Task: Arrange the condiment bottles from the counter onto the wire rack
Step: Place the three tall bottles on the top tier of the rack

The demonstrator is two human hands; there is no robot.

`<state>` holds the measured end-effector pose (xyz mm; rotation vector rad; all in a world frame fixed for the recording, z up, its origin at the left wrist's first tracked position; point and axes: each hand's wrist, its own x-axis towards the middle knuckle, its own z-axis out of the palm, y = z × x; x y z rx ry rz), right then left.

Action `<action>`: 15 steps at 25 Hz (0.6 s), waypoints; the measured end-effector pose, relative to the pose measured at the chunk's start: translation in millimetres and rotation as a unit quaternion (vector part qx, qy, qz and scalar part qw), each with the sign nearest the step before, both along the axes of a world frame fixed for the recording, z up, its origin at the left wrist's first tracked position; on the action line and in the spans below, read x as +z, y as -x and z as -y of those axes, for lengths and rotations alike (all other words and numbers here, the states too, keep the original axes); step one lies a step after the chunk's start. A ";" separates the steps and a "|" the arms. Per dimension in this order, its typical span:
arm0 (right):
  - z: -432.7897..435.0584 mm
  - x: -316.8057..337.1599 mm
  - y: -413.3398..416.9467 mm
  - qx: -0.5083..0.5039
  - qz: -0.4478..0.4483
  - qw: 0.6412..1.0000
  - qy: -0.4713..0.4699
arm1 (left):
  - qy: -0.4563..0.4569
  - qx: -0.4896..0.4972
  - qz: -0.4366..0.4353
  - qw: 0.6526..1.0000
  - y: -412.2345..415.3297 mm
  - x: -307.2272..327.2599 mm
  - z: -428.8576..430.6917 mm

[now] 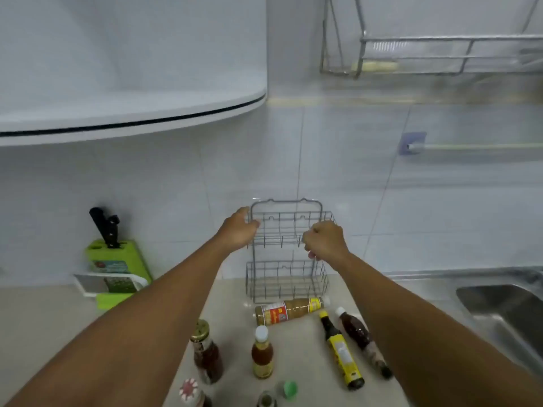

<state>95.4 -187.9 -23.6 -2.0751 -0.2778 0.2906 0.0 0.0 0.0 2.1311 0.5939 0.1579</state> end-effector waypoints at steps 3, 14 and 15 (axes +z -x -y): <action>-2.7 -65.1 3.8 -0.082 -0.157 0.984 -0.033 | 0.016 0.039 0.006 0.999 -10.5 -19.4 5.4; -38.6 -322.6 -21.6 -0.200 -0.426 0.878 -0.091 | 0.084 0.095 0.053 0.991 -27.5 -87.3 -25.8; -42.0 -343.3 -27.4 -0.213 -0.433 0.872 -0.085 | 0.099 0.094 0.055 0.989 -28.4 -91.9 -29.3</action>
